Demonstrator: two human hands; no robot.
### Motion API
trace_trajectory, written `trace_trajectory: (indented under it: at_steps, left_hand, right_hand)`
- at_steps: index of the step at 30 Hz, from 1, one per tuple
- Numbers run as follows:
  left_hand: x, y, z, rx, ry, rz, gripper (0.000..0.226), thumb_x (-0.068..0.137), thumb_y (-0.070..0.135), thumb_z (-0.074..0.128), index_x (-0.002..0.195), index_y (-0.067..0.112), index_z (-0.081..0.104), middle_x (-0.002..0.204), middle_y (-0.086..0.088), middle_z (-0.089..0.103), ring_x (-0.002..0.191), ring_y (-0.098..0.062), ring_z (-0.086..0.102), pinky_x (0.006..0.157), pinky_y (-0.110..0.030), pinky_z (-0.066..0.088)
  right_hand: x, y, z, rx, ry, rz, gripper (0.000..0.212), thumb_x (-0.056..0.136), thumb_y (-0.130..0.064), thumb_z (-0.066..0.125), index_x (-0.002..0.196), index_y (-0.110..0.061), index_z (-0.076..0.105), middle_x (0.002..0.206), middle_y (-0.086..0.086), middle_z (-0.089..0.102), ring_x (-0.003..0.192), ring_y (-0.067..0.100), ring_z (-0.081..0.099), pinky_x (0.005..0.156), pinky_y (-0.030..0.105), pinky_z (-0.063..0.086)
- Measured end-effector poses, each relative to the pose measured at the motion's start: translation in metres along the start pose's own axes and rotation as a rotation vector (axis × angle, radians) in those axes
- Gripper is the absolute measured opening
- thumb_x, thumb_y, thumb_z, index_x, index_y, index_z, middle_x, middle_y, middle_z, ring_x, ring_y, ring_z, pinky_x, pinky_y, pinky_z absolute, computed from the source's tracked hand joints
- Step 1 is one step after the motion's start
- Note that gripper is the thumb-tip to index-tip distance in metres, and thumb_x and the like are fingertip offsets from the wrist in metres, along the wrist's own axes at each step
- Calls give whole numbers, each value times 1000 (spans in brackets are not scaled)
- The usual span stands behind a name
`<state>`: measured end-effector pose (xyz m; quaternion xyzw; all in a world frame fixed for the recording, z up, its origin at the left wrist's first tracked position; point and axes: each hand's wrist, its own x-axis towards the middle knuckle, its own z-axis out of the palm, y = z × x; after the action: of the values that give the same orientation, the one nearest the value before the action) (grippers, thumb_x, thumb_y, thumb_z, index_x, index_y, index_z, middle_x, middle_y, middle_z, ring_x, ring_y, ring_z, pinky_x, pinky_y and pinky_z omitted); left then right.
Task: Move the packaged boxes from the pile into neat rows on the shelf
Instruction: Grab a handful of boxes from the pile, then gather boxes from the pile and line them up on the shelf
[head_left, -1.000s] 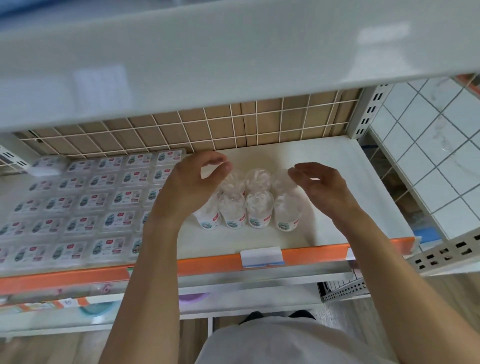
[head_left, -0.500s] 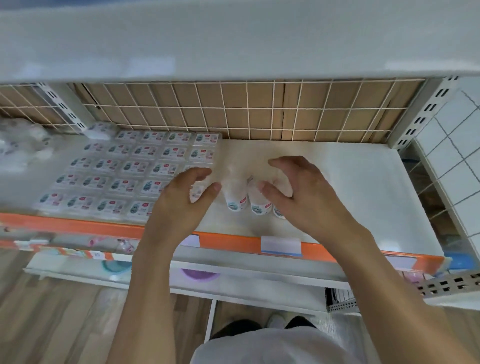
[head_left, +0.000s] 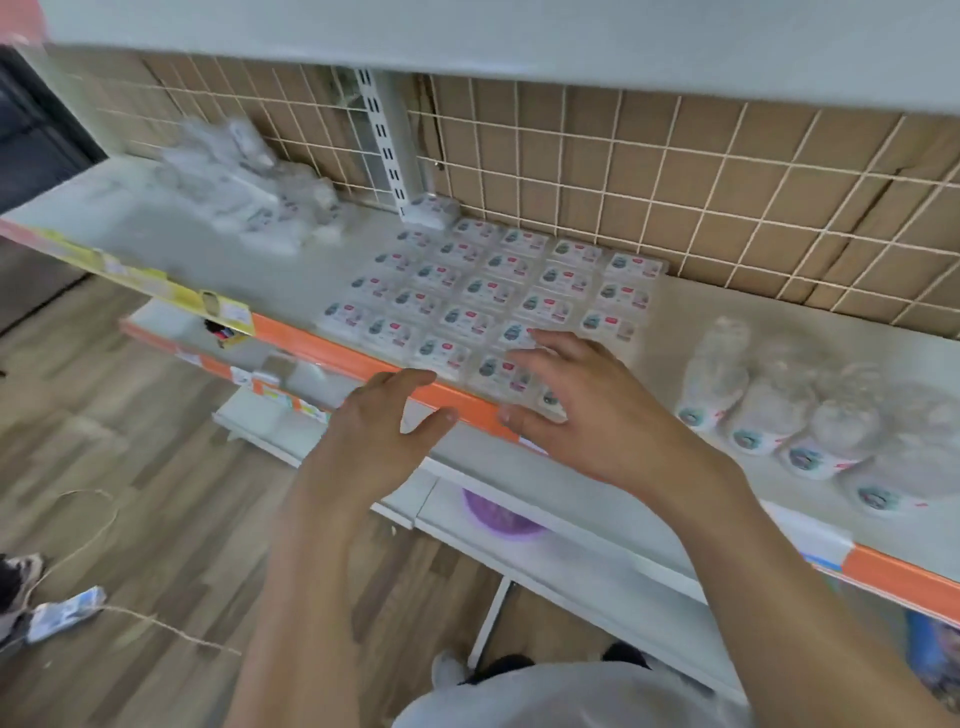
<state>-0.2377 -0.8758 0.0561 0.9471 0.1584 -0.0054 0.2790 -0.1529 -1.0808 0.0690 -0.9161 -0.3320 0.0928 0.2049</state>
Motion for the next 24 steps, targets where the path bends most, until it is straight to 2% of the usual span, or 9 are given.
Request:
trace_trajectory:
  at_steps: [2,8,12,16,19,24]
  left_hand:
    - [-2,-28,-19,12,25,-35,51,92,50,61,139,32,54,140,4,54,129,-16,50,98,-27,36]
    - [4,-113,-72,29,55,-104,50,94,46,60,141,31,51,145,2,50,134,-19,44,103,-29,32]
    - [3,-170,-102,33,77,-147,51,92,47,63,139,29,54,138,0,55,123,-25,54,104,-36,39]
    - [-1,-217,-126,34,99,-226,49,92,46,63,138,30,54,132,2,56,122,-21,54,102,-33,41]
    - [-1,-246,-142,42,129,-261,48,92,46,65,135,28,56,124,1,59,113,-23,58,96,-34,45]
    - [14,-294,-166,24,133,-326,51,93,47,63,139,27,53,134,4,56,118,-19,55,97,-30,41]
  right_hand:
    - [20,-27,13,0,-44,-25,65,93,-59,54,150,-31,40,161,0,30,147,24,28,118,38,24]
    - [80,-107,58,18,-89,-84,63,93,-55,57,149,-31,41,158,0,32,142,26,34,114,36,28]
    - [117,-155,92,34,-133,-137,63,92,-54,60,148,-28,43,154,1,37,138,26,39,113,40,34]
    - [153,-198,115,18,-171,-202,62,93,-52,61,147,-26,45,153,0,39,138,24,41,113,40,34]
    - [182,-225,130,11,-192,-249,61,91,-53,61,145,-27,47,151,2,42,137,25,42,112,42,36]
    - [231,-265,151,19,-221,-308,59,92,-47,63,145,-27,48,149,-4,44,135,21,43,111,38,37]
